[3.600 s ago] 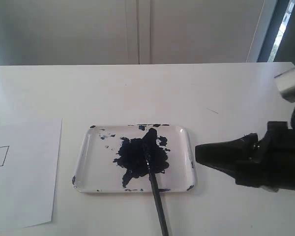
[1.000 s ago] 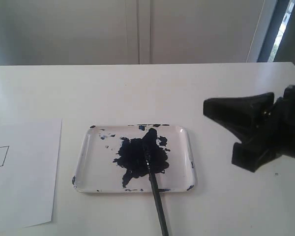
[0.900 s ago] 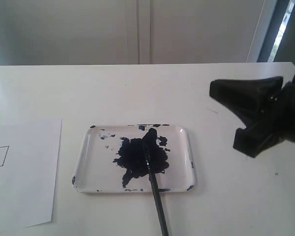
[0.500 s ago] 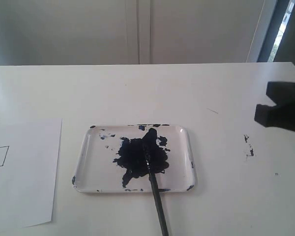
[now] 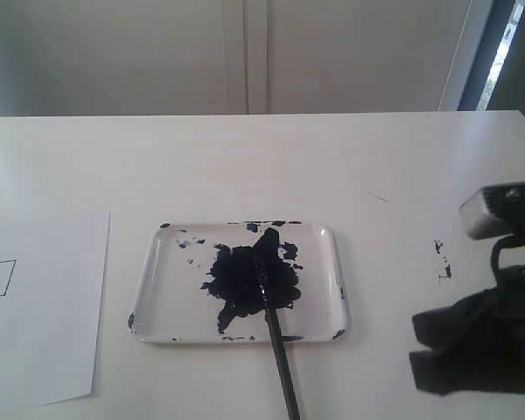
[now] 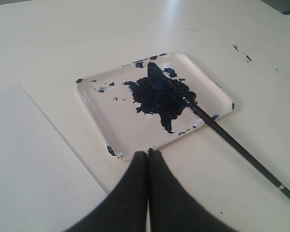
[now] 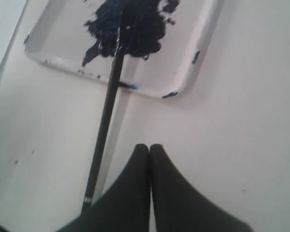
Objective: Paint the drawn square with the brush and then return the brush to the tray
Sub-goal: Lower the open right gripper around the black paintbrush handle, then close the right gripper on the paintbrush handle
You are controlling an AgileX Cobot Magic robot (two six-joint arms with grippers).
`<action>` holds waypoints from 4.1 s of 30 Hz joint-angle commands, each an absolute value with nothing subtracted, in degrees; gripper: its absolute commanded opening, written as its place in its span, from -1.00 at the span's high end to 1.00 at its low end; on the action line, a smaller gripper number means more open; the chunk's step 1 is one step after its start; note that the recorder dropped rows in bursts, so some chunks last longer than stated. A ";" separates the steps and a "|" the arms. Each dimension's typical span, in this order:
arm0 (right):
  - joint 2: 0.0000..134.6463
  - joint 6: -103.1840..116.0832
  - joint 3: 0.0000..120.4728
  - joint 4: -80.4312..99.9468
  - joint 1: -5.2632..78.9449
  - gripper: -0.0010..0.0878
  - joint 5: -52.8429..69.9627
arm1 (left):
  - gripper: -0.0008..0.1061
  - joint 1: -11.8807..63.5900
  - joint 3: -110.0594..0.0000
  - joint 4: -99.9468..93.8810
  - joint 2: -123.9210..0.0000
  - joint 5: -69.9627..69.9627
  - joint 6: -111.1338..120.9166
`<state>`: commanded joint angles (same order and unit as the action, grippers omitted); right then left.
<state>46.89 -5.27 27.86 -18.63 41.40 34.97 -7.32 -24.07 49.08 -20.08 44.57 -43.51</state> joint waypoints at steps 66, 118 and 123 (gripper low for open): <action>79.80 0.00 20.85 -27.56 65.64 0.18 0.00 | 0.99 -7.32 -24.07 49.08 -20.08 44.58 -43.67; 85.36 -4.38 22.28 -27.35 66.22 0.29 -2.27 | 0.99 -7.32 -24.07 49.08 -20.08 44.58 -43.67; 85.52 -4.51 22.28 -27.35 66.22 0.31 -2.27 | 0.99 -7.32 -24.07 49.08 -20.08 44.58 -43.67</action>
<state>85.52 -4.51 22.28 -27.35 66.22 -2.27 -7.32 -24.07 49.08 -20.08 44.58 -43.67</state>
